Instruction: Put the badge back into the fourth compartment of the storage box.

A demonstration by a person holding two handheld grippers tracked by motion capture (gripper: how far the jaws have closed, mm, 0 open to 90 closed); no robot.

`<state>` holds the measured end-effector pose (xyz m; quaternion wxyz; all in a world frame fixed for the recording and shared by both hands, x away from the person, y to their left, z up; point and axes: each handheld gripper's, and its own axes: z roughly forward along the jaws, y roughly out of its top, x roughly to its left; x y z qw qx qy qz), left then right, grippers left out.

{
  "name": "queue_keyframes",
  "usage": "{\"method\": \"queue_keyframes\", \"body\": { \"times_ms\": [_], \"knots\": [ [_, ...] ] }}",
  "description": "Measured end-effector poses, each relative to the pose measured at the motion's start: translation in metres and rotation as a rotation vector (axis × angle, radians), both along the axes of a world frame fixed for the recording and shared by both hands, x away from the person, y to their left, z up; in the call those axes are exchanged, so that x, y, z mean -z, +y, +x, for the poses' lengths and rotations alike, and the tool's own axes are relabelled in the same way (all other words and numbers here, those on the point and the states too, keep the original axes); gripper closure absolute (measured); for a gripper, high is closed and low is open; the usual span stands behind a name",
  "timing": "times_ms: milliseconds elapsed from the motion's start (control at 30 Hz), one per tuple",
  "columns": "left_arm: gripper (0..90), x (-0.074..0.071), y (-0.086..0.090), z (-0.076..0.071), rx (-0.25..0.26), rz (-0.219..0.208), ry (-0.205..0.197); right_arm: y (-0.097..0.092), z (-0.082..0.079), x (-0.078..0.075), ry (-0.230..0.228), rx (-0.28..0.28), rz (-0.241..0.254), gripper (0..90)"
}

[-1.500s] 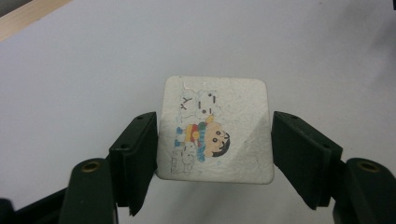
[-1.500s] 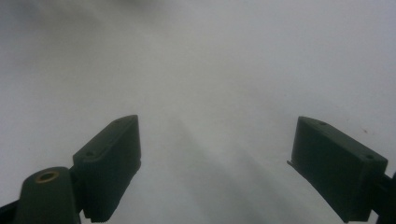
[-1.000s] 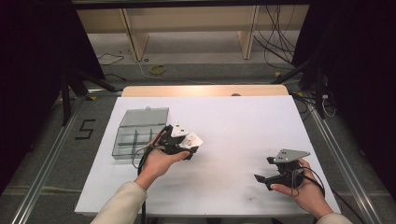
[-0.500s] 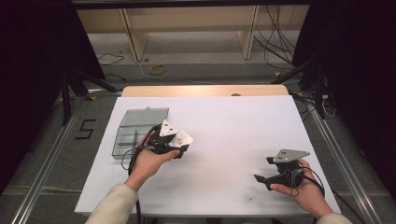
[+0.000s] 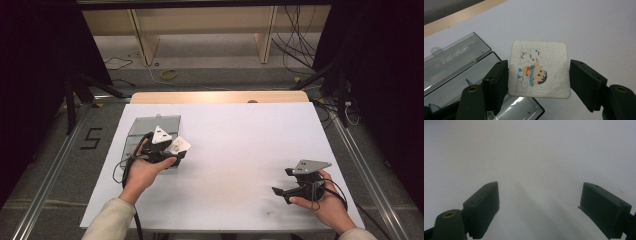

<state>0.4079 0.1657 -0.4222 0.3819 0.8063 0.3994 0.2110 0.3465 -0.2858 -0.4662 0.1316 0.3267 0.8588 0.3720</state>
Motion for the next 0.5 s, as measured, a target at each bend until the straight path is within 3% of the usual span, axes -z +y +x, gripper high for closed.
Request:
{"method": "queue_keyframes", "body": {
  "times_ms": [167, 367, 500],
  "knots": [
    [32.8, -0.001, 0.018, 0.000, -0.053, -0.006, -0.003, 0.000, 0.000, 0.000, 0.001, 0.001, -0.002, 16.4],
    [32.7, 0.001, 0.049, 0.001, -0.143, 0.041, -0.014, 0.000, 0.000, 0.000, 0.001, 0.001, -0.002, 16.4],
    [32.8, 0.007, 0.067, 0.002, -0.196, 0.043, -0.003, 0.000, 0.000, 0.000, 0.001, 0.000, -0.002, 16.4]
  ]
}}
